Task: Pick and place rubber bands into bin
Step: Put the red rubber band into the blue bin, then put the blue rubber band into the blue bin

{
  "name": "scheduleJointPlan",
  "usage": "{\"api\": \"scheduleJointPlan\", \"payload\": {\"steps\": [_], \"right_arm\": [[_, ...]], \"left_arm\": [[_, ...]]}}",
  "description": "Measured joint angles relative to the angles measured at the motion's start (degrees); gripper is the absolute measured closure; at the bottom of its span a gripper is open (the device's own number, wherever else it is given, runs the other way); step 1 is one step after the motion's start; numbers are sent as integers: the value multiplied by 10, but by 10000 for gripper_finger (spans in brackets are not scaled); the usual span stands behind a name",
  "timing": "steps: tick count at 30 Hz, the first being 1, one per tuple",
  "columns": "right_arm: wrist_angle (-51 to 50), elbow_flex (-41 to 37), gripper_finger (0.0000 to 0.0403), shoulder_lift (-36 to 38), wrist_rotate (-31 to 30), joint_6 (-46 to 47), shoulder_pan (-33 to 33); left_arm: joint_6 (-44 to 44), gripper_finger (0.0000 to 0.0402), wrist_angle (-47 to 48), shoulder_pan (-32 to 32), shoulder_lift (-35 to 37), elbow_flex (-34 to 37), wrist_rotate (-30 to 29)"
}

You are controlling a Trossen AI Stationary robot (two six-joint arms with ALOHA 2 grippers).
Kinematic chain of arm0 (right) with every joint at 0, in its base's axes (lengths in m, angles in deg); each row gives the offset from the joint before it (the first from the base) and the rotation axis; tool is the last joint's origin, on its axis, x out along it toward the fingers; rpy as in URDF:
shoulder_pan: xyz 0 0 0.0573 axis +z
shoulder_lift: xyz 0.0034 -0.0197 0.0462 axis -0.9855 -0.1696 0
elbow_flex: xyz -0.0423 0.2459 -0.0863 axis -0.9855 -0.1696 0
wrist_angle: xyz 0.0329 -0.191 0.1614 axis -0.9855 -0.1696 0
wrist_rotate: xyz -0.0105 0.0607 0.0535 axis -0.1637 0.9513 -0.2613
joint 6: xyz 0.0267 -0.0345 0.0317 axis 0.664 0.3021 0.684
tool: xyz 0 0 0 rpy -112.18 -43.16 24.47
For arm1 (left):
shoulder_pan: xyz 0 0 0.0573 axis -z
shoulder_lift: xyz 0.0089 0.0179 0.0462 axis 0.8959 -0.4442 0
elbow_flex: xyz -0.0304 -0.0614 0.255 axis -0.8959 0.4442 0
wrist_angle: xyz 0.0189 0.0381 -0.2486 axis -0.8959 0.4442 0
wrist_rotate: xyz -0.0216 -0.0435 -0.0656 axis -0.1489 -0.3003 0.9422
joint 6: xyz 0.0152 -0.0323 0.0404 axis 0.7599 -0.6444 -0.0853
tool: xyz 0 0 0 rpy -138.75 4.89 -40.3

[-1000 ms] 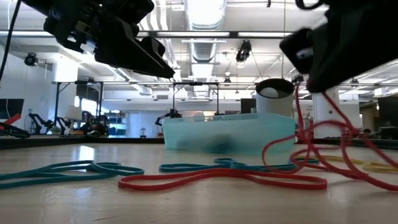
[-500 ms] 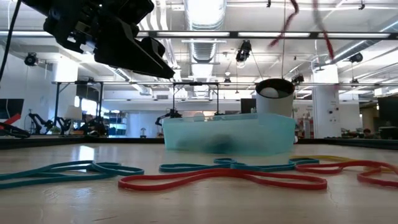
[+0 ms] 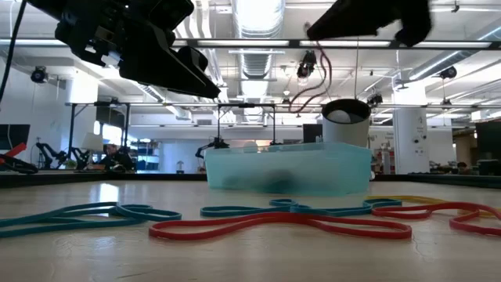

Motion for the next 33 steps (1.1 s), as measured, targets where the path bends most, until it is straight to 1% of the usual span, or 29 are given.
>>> {"api": "scheduleJointPlan", "payload": {"steps": [4, 10, 13, 16, 19, 23, 26, 30, 33], "right_arm": [[-2, -2, 394, 0, 8, 21, -67], [-2, -19, 394, -1, 59, 91, -162], [-4, -34, 390, -1, 86, 132, -200], [-2, -50, 374, -1, 113, 164, -222], [0, -71, 349, -1, 123, 189, -235], [4, -99, 313, -1, 129, 195, -235], [-7, -112, 293, -1, 156, 195, -230], [-19, -115, 279, 7, 208, 196, -214], [-19, -109, 276, 20, 217, 196, -191]], "left_arm": [[0, 223, 0, 0, 0, 0, 0], [0, 223, 1, 0, 0, 0, 0], [2, 223, 1, 0, 0, 0, 0], [2, 223, 1, 0, 0, 0, 0], [3, 223, 1, 0, 0, 0, 0], [4, 223, 1, 0, 0, 0, 0], [4, 223, 1, 0, 0, 0, 0], [4, 223, 1, 0, 0, 0, 0], [3, 223, 2, 0, 0, 0, 0]]}}
